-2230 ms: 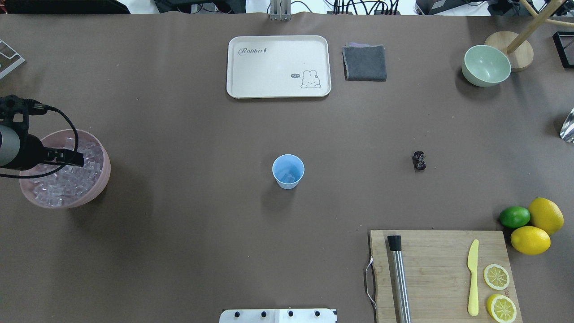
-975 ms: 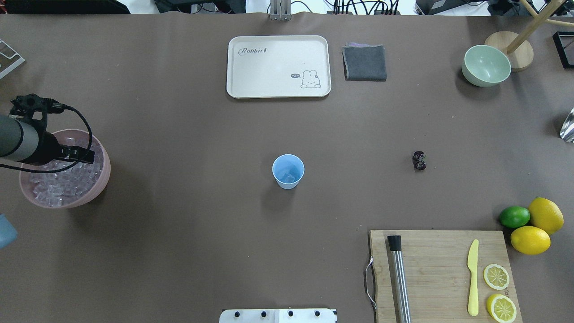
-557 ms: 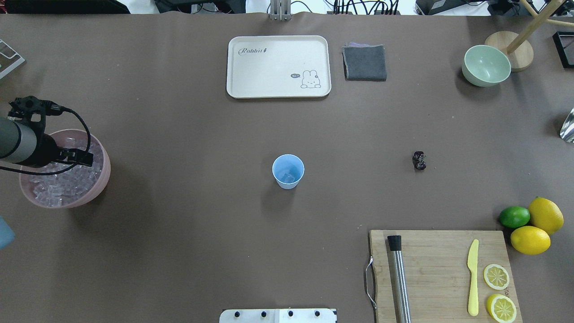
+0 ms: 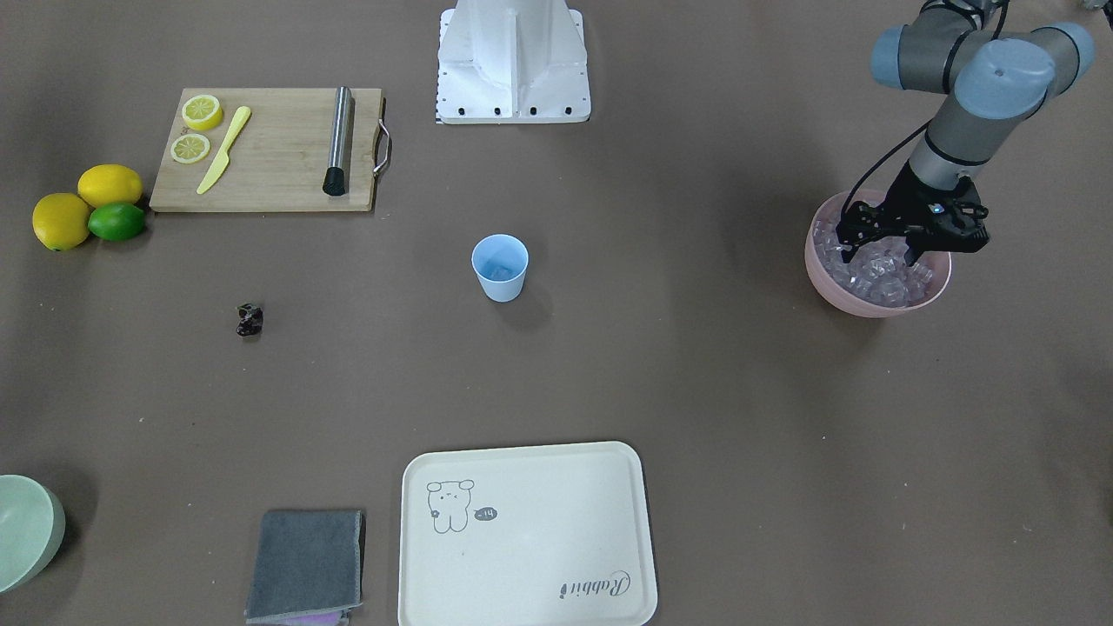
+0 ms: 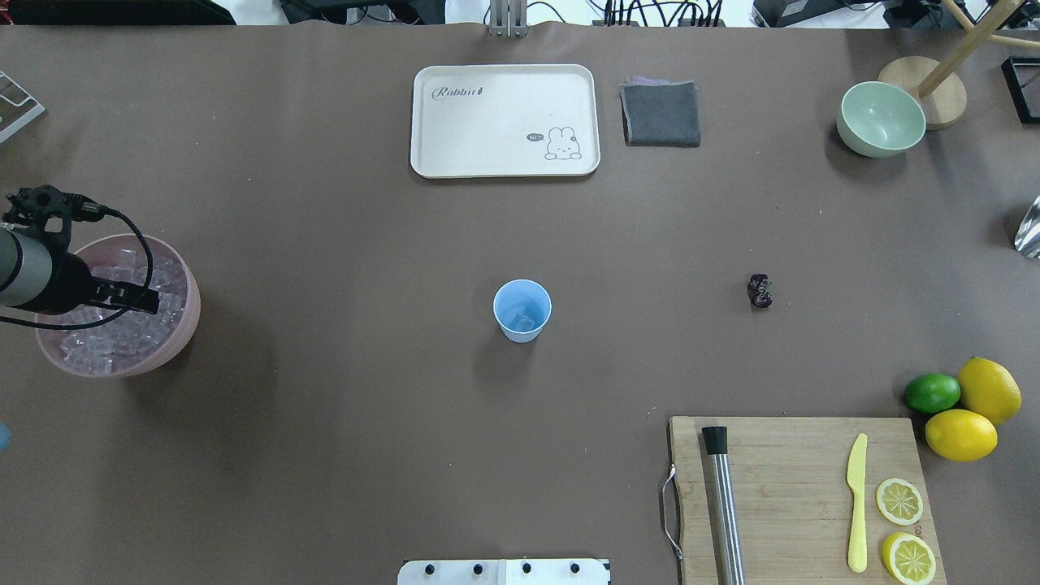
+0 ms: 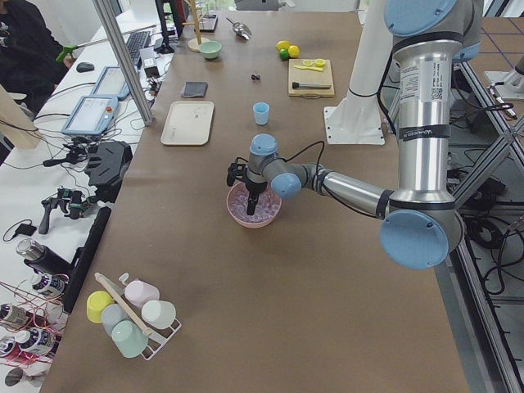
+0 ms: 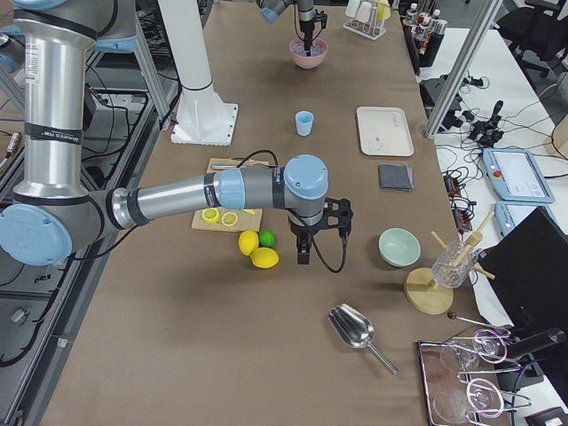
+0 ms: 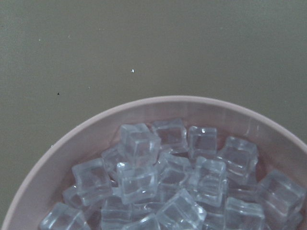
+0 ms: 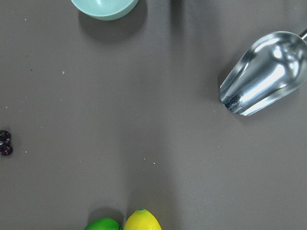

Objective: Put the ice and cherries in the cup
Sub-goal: 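Lower the left gripper into the bowl and grasp another ice cube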

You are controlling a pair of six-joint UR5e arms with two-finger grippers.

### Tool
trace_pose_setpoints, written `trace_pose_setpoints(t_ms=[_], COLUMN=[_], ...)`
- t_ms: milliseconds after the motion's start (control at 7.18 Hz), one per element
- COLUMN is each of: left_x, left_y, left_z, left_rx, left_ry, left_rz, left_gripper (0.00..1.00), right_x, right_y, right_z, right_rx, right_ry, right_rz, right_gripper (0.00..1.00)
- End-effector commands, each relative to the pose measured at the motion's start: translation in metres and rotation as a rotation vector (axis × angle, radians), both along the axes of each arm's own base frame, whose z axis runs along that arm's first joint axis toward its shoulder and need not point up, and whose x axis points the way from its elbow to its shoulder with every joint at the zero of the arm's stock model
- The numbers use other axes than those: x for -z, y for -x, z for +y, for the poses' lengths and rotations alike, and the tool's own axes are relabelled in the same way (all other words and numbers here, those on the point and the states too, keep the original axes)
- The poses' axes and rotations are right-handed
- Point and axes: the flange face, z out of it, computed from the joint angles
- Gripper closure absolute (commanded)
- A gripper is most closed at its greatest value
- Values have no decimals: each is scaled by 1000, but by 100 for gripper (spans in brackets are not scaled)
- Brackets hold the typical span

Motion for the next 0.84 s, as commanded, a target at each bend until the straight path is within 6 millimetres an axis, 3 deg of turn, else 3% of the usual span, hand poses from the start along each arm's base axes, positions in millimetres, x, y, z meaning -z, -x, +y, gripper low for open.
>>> trace_pose_setpoints(t_ms=[0,279,697], left_x=[2,6,0], left_y=[-4,-8,-10], left_z=[-3,-6,-7], left_rx=[-4,-7,-11], left_ry=[-5,-9,-5], left_rz=[2,6,-1], left_gripper=[12,18,18], right_x=[0,0,-1], right_y=[0,-1,0], right_z=[0,0,0], right_rx=[0,-2,0], right_ry=[0,0,3], right_rz=[2,0,-1], right_gripper=[0,0,0])
